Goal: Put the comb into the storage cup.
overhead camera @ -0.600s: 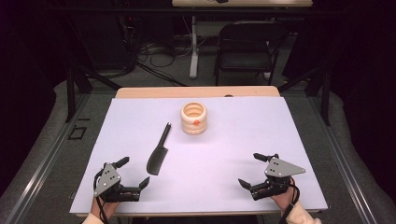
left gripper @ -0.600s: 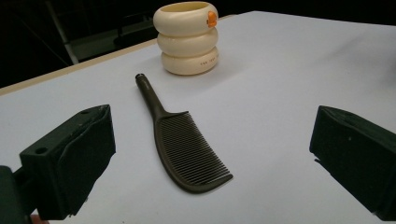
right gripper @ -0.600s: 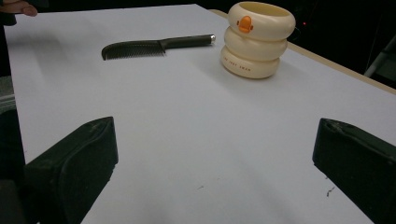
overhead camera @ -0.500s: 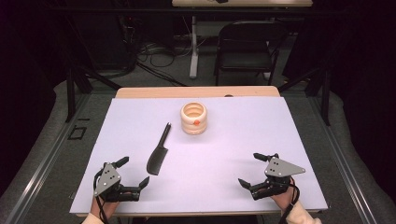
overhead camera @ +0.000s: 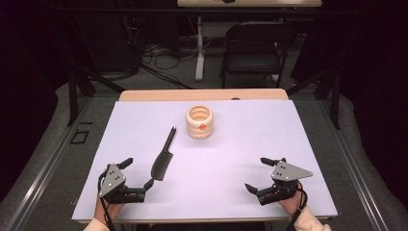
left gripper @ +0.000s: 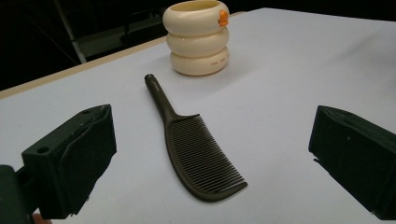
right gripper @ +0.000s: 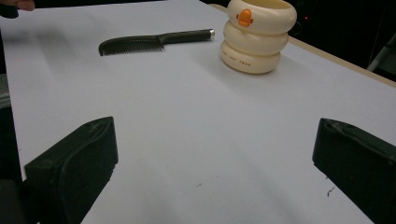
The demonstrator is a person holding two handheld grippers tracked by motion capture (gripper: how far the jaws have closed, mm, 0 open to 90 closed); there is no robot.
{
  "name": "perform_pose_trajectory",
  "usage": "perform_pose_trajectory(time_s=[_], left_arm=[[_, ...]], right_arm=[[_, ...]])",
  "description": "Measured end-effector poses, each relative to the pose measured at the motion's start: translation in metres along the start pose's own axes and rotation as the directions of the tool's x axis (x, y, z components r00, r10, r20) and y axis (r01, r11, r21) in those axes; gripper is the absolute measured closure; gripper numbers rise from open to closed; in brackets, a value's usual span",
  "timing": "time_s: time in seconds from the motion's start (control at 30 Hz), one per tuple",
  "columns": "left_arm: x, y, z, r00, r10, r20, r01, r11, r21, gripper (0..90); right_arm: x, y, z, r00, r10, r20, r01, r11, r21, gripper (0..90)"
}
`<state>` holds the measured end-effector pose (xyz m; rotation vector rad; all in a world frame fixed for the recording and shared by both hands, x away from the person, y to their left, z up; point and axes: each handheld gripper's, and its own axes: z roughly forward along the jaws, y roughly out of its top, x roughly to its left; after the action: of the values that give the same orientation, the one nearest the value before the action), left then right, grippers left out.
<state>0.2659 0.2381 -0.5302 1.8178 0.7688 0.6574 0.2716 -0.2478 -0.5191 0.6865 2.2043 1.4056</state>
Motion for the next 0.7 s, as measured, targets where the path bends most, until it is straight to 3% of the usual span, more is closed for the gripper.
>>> perform_pose_trajectory(time_s=[0.7], left_arm=[[0.009,0.012,0.028,1.0000,-0.001,-0.004,0.001,0.9999,0.016,0.2]], right_arm=[[-0.001,-0.001,0.001,1.0000,0.003,-0.002,-0.003,1.000,0.009,0.0]])
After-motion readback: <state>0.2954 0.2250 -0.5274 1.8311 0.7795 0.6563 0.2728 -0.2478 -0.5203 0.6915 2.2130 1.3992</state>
